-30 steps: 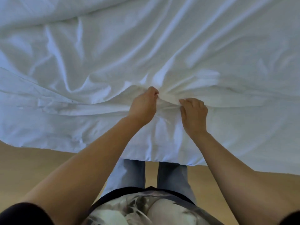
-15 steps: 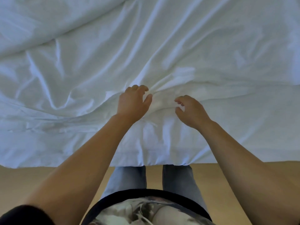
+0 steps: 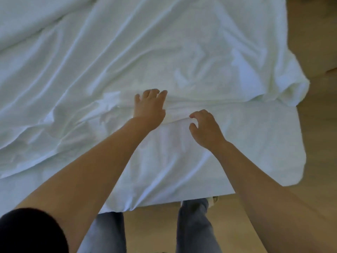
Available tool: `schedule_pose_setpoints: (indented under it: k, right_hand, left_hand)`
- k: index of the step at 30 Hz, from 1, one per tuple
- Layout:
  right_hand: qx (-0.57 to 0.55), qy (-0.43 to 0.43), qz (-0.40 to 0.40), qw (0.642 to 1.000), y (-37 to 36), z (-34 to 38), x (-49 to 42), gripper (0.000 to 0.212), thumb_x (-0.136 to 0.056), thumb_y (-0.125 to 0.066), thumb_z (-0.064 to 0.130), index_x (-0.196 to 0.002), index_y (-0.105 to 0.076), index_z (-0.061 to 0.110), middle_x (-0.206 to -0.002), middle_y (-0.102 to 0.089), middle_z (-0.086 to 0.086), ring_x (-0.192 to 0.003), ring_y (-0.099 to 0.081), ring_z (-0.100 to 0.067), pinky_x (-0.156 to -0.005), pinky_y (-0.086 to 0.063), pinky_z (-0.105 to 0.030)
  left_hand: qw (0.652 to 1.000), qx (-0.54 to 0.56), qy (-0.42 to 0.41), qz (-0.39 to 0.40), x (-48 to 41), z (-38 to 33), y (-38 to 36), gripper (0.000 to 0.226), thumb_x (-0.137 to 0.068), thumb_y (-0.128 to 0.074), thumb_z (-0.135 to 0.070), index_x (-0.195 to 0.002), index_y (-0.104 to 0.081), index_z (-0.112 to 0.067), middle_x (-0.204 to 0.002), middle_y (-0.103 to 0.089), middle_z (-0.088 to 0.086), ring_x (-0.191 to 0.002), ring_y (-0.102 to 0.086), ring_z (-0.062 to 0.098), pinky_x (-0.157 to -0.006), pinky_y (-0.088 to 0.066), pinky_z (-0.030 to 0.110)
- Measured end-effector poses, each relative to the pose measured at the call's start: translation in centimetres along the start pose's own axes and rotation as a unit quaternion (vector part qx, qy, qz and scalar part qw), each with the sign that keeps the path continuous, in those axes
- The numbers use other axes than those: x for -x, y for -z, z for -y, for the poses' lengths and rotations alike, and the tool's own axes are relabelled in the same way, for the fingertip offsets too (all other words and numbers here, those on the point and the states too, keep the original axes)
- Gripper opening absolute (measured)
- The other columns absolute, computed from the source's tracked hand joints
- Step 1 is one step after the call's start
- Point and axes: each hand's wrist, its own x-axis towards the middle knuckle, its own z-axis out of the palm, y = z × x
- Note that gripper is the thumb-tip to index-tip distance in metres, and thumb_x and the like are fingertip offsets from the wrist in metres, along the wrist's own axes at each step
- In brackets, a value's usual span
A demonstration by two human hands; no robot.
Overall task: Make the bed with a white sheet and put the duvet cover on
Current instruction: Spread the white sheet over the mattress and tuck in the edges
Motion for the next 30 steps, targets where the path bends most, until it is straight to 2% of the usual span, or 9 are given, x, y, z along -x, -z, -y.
schedule_pose_setpoints:
  k: [4, 9, 11, 15, 20, 23, 26, 28, 30]
  right_hand:
    - [-0.001, 0.035, -0.004, 0.999, 4.5, -9.4, 0.2, 0.033, -0.09, -0.048, 0.01, -0.122, -0.054, 0.006, -0.125, -0.05, -0.009, -0.117, -0.042, -0.024, -0.091, -0.032, -0.026]
    - [0.029, 0.056, -0.022, 0.998, 11.0, -20.9, -0.1, 0.034, -0.088, -0.051, 0.006, -0.121, -0.056, 0.003, -0.124, -0.049, -0.012, -0.113, -0.043, -0.028, -0.093, -0.034, -0.033]
    - [0.026, 0.039, -0.049, 0.998, 13.5, -24.6, -0.1, 0.036, -0.086, -0.052, 0.005, -0.122, -0.055, 0.002, -0.125, -0.048, -0.014, -0.113, -0.043, -0.03, -0.095, -0.034, -0.034]
    - [-0.004, -0.006, -0.08, 0.997, 17.4, -30.3, -0.1, 0.044, -0.087, -0.055, 0.007, -0.129, -0.048, 0.002, -0.131, -0.043, -0.014, -0.117, -0.044, -0.031, -0.095, -0.034, -0.034]
    - [-0.045, -0.007, -0.058, 0.997, 19.8, -33.6, -3.8, 0.056, -0.092, -0.056, 0.018, -0.141, -0.033, 0.006, -0.14, -0.038, -0.011, -0.126, -0.037, -0.025, -0.095, -0.026, -0.022]
    - [-0.019, 0.027, -0.014, 0.999, 20.0, -33.7, -7.3, 0.052, -0.096, -0.05, 0.021, -0.143, -0.032, 0.009, -0.141, -0.037, -0.01, -0.126, -0.039, -0.027, -0.105, -0.032, -0.034]
    - [-0.019, 0.082, -0.033, 0.996, 20.2, -33.6, -10.1, 0.023, -0.098, -0.042, 0.014, -0.113, -0.058, 0.005, -0.113, -0.055, -0.012, -0.104, -0.05, -0.028, -0.085, -0.04, -0.035]
    - [-0.076, 0.103, -0.037, 0.991, 21.3, -33.8, -11.6, 0.021, -0.098, -0.042, 0.014, -0.082, -0.054, 0.008, -0.081, -0.053, -0.004, -0.078, -0.049, -0.022, -0.066, -0.034, -0.029]
    - [-0.091, 0.133, -0.011, 0.987, 22.7, -34.2, -12.8, 0.031, -0.097, -0.048, 0.016, -0.066, -0.041, 0.015, -0.065, -0.04, 0.005, -0.062, -0.038, -0.014, -0.056, -0.026, -0.026]
  left_hand:
    - [0.997, -0.066, 0.008, 0.042, -5.6, -10.1, -3.4, 0.064, -0.092, -0.053, -0.033, -0.146, -0.021, -0.019, -0.146, -0.033, 0.007, -0.131, -0.034, 0.03, -0.104, -0.028, 0.047]
    - [0.998, -0.064, 0.01, 0.007, -10.8, -21.6, -7.0, 0.052, -0.096, -0.047, -0.027, -0.143, -0.027, -0.019, -0.141, -0.036, 0.008, -0.124, -0.038, 0.032, -0.095, -0.037, 0.045]
    - [0.997, -0.059, 0.021, 0.035, -12.3, -26.0, -8.2, 0.051, -0.099, -0.04, -0.03, -0.146, -0.022, -0.022, -0.15, -0.025, 0.008, -0.133, -0.028, 0.036, -0.102, -0.033, 0.049]
    - [0.985, 0.005, 0.118, 0.128, -14.5, -31.7, -10.2, 0.06, -0.1, -0.026, -0.048, -0.151, 0.001, -0.03, -0.158, 0.018, 0.0, -0.139, 0.018, 0.047, -0.111, 0.0, 0.061]
    - [0.976, 0.079, 0.138, 0.146, -15.9, -31.1, -11.2, 0.064, -0.096, -0.034, -0.052, -0.15, -0.003, -0.038, -0.156, 0.024, -0.004, -0.137, 0.027, 0.043, -0.109, 0.008, 0.061]
    - [0.971, 0.085, 0.152, 0.162, -16.8, -30.9, -11.4, 0.068, -0.095, -0.036, -0.054, -0.15, 0.001, -0.037, -0.156, 0.025, -0.005, -0.137, 0.028, 0.042, -0.111, 0.006, 0.061]
    - [0.968, 0.069, 0.162, 0.178, -17.2, -30.7, -11.7, 0.067, -0.095, -0.036, -0.054, -0.15, -0.001, -0.038, -0.155, 0.026, -0.006, -0.136, 0.029, 0.043, -0.11, 0.008, 0.06]
    - [0.967, 0.064, 0.177, 0.173, -17.6, -30.8, -11.9, 0.067, -0.095, -0.036, -0.055, -0.15, -0.004, -0.037, -0.155, 0.027, -0.006, -0.136, 0.03, 0.042, -0.11, 0.01, 0.059]
    - [0.963, 0.06, 0.201, 0.167, -17.8, -31.1, -11.8, 0.067, -0.094, -0.038, -0.054, -0.15, -0.005, -0.036, -0.155, 0.025, -0.006, -0.137, 0.029, 0.041, -0.11, 0.01, 0.059]
